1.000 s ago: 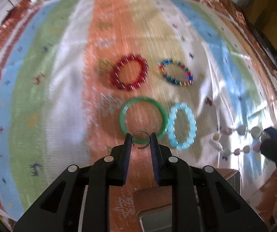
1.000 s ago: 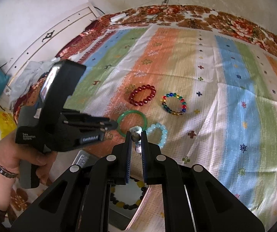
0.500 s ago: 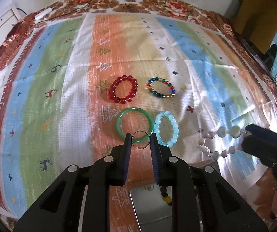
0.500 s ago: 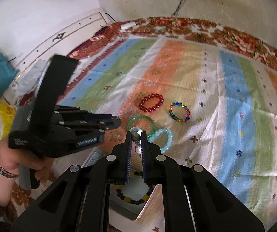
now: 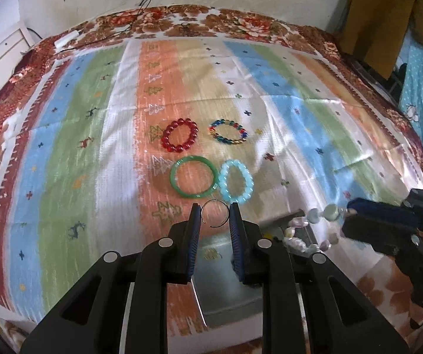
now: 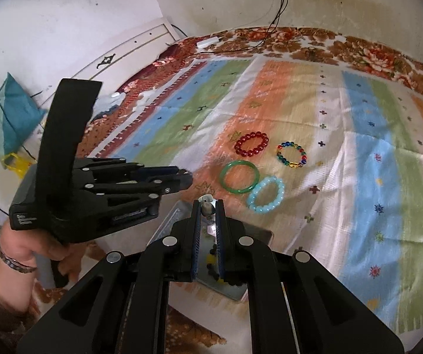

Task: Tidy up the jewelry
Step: 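Open both grippers over the tin, dropping white bracelet and silver ring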

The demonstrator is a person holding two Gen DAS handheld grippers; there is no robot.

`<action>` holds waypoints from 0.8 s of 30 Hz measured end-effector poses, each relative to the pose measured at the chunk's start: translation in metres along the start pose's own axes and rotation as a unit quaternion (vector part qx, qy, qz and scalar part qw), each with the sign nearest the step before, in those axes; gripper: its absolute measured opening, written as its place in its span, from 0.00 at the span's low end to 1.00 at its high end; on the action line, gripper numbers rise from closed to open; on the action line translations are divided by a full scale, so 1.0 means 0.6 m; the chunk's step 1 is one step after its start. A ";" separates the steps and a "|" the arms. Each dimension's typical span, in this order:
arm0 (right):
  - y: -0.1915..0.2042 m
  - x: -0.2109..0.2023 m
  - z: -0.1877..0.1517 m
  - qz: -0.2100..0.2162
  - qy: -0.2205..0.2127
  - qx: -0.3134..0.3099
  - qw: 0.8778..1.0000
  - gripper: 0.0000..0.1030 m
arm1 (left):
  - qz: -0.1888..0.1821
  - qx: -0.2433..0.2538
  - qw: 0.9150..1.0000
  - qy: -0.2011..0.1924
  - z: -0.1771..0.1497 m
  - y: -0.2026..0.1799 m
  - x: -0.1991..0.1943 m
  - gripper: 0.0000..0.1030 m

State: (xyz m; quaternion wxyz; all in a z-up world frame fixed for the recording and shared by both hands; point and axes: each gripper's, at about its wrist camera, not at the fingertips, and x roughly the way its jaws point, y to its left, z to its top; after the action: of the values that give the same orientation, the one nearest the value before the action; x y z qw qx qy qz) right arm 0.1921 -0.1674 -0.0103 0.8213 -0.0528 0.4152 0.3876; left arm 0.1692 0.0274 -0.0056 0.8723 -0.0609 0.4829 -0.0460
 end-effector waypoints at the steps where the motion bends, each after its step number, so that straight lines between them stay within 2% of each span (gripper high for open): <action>1: 0.002 -0.003 -0.004 0.000 -0.001 -0.001 1.000 0.10 | -0.004 0.001 1.000 0.000 -0.008 -0.002 -0.004 0.19; 8: 0.011 -0.010 -0.030 0.004 0.006 -0.002 1.000 0.10 | -0.009 0.008 1.000 0.004 -0.045 -0.013 -0.012 0.19; 16: 0.019 0.001 -0.043 0.010 0.029 -0.005 1.000 0.10 | -0.002 0.020 1.000 0.017 -0.056 -0.022 -0.002 0.20; 19: 0.011 0.008 -0.044 0.007 0.033 0.008 0.999 0.19 | 0.004 0.015 1.000 0.020 -0.054 -0.015 0.001 0.29; 21: 0.002 0.008 -0.043 0.003 0.028 0.020 0.999 0.31 | 0.006 0.008 1.000 0.018 -0.051 -0.007 0.001 0.30; 24: -0.010 0.012 -0.040 -0.003 0.027 0.028 0.999 0.31 | 0.002 -0.011 1.000 0.019 -0.046 0.008 0.002 0.32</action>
State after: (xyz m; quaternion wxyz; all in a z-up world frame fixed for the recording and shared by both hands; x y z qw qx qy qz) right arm 0.1831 -0.1770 -0.0327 0.8121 -0.0416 0.4477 0.3718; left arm 0.1467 0.0300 -0.0220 0.8625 -0.0683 0.4999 -0.0402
